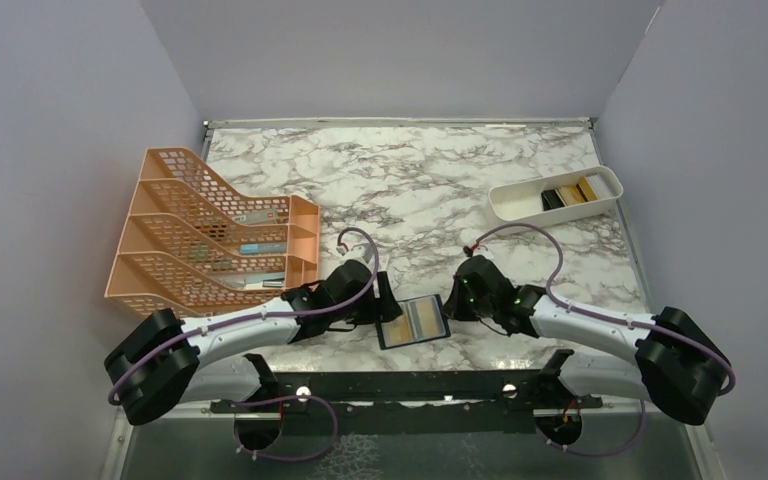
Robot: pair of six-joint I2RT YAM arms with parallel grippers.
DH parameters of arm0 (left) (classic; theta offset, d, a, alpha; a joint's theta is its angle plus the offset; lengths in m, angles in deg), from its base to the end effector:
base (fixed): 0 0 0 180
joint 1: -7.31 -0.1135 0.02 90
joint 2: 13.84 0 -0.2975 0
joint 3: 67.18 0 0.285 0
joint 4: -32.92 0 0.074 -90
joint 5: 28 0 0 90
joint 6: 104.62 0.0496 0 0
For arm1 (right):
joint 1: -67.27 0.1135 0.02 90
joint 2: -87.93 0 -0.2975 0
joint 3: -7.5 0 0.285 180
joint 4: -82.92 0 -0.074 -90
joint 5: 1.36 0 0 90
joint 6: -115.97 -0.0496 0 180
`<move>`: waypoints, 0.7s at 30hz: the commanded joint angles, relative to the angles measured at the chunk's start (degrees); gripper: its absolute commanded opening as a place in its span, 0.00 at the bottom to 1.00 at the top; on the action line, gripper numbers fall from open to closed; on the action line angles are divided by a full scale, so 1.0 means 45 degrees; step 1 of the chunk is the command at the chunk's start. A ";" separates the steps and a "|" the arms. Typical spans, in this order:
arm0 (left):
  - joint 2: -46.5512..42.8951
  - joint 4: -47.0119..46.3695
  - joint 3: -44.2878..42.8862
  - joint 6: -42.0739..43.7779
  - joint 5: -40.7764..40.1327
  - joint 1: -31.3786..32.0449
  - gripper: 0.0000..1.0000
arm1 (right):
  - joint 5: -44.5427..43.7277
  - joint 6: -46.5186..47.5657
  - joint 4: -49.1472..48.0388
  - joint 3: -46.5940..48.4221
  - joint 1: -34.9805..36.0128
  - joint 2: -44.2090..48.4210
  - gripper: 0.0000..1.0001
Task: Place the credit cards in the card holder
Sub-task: Close the card holder at the center of the board.
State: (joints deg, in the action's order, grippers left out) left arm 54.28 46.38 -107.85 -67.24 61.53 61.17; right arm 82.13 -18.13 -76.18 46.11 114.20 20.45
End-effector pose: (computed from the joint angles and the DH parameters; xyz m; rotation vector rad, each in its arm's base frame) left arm 0.1510 -0.2061 0.1773 0.0221 2.4745 -0.8993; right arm 0.1648 0.1680 0.1566 -0.0097 2.5159 0.5570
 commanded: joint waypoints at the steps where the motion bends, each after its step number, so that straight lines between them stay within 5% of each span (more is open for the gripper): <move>1: -0.0330 0.1909 -0.0062 0.0126 -0.1395 0.0002 0.73 | 0.0549 -0.0181 0.0172 -0.0363 0.0097 0.0013 0.01; 8: 0.0863 0.1235 0.0093 -0.0214 -0.1398 0.0007 0.77 | 0.0765 -0.0142 -0.0062 -0.0529 0.0097 0.0166 0.01; 15: 0.1946 -0.1896 0.0785 -0.1054 0.0201 0.0006 0.76 | 0.0967 -0.0237 -0.0466 -0.0970 0.0097 0.0231 0.01; 21: 0.0822 -0.3230 0.0990 -0.1687 0.0870 0.0097 0.73 | 0.1240 -0.0315 -0.0962 -0.1277 0.0097 0.0164 0.01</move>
State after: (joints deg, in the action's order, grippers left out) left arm 60.90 35.73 -104.81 -71.94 60.70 60.95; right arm 84.43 -18.65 -79.80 42.51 114.18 21.60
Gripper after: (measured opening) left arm 0.735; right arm 0.076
